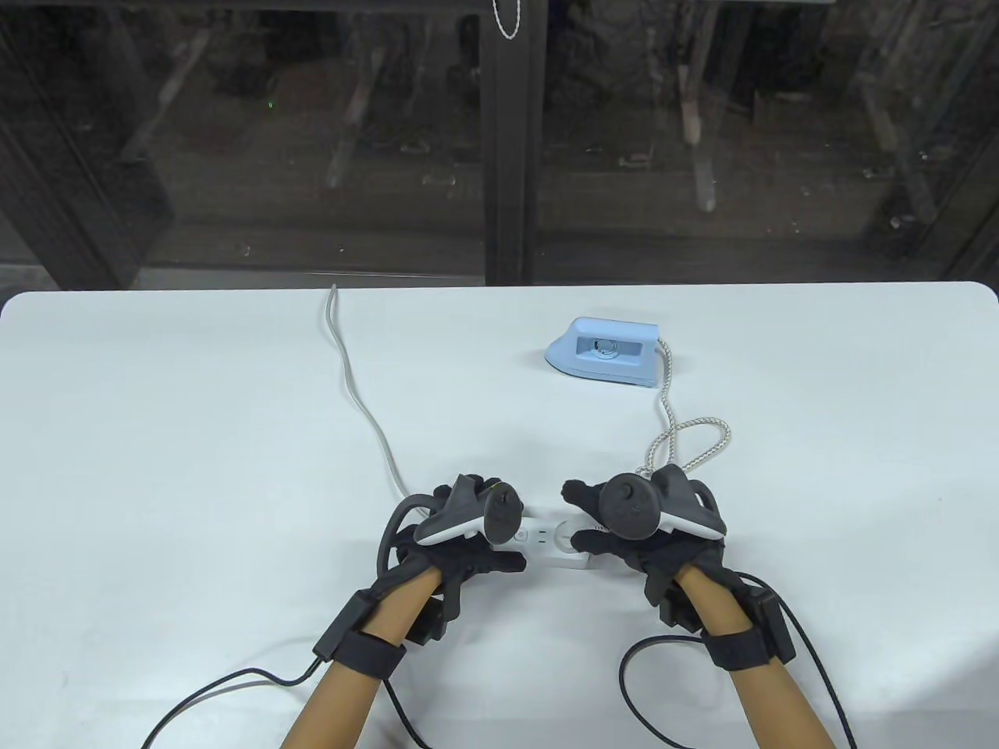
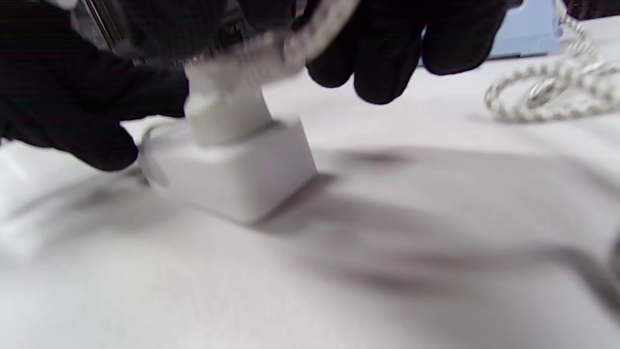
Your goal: Plug the electric iron into the power strip
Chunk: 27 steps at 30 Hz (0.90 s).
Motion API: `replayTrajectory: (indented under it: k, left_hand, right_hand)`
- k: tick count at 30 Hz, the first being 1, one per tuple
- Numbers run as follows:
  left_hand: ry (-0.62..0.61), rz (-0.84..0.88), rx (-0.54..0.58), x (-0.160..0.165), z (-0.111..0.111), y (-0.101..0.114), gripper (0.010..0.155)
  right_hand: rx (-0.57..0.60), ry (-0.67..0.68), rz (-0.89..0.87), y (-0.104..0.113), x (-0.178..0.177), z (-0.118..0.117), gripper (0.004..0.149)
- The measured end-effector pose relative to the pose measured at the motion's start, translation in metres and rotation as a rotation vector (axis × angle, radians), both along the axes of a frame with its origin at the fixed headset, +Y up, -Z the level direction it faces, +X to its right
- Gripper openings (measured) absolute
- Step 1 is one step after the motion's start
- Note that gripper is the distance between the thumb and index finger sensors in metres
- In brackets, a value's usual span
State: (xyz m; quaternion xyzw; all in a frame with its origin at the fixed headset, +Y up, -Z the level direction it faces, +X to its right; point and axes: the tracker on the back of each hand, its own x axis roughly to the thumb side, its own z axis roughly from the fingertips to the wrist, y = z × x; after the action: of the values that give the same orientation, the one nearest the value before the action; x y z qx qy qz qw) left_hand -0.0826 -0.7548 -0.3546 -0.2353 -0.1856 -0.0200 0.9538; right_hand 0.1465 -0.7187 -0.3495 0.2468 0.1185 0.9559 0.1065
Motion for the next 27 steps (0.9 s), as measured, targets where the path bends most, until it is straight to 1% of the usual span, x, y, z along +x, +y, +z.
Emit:
replayTrajectory:
  k: [3, 6, 8, 9, 11, 13, 15, 17, 19, 22, 27]
  left_hand:
    - [0.035, 0.033, 0.032, -0.011, 0.001, 0.016, 0.084]
    - [0.103, 0.044, 0.116, -0.027, 0.002, 0.030, 0.083]
    - [0.135, 0.046, 0.162, -0.038, 0.003, 0.035, 0.085]
    - [0.158, 0.047, 0.202, -0.046, 0.003, 0.036, 0.085]
    - [0.188, 0.033, 0.253, -0.058, 0.004, 0.036, 0.085]
    - [0.225, -0.004, 0.277, -0.072, 0.005, 0.032, 0.085]
    - [0.259, -0.026, 0.277, -0.082, 0.005, 0.027, 0.084]
    - [0.286, -0.032, 0.266, -0.090, 0.005, 0.022, 0.083]
    - [0.308, -0.039, 0.232, -0.097, 0.003, 0.016, 0.082]
    - [0.322, -0.063, 0.183, -0.101, 0.001, 0.009, 0.081]
    - [0.324, -0.081, 0.147, -0.102, -0.001, 0.003, 0.081]
  right_hand:
    - [0.097, -0.061, -0.050, 0.019, 0.018, 0.002, 0.067]
    - [0.215, -0.145, -0.035, 0.031, 0.040, 0.005, 0.068]
    - [0.285, -0.197, 0.015, 0.033, 0.052, 0.006, 0.069]
    - [0.317, -0.227, 0.061, 0.033, 0.061, 0.007, 0.069]
    - [0.341, -0.277, 0.128, 0.030, 0.076, 0.008, 0.070]
    - [0.339, -0.332, 0.193, 0.023, 0.092, 0.008, 0.071]
    - [0.320, -0.376, 0.261, 0.014, 0.105, 0.008, 0.072]
    - [0.280, -0.416, 0.313, 0.006, 0.115, 0.007, 0.073]
    - [0.220, -0.446, 0.334, -0.001, 0.124, 0.005, 0.073]
    - [0.186, -0.459, 0.333, -0.006, 0.129, 0.004, 0.074]
    - [0.178, -0.450, 0.349, -0.009, 0.128, 0.002, 0.074]
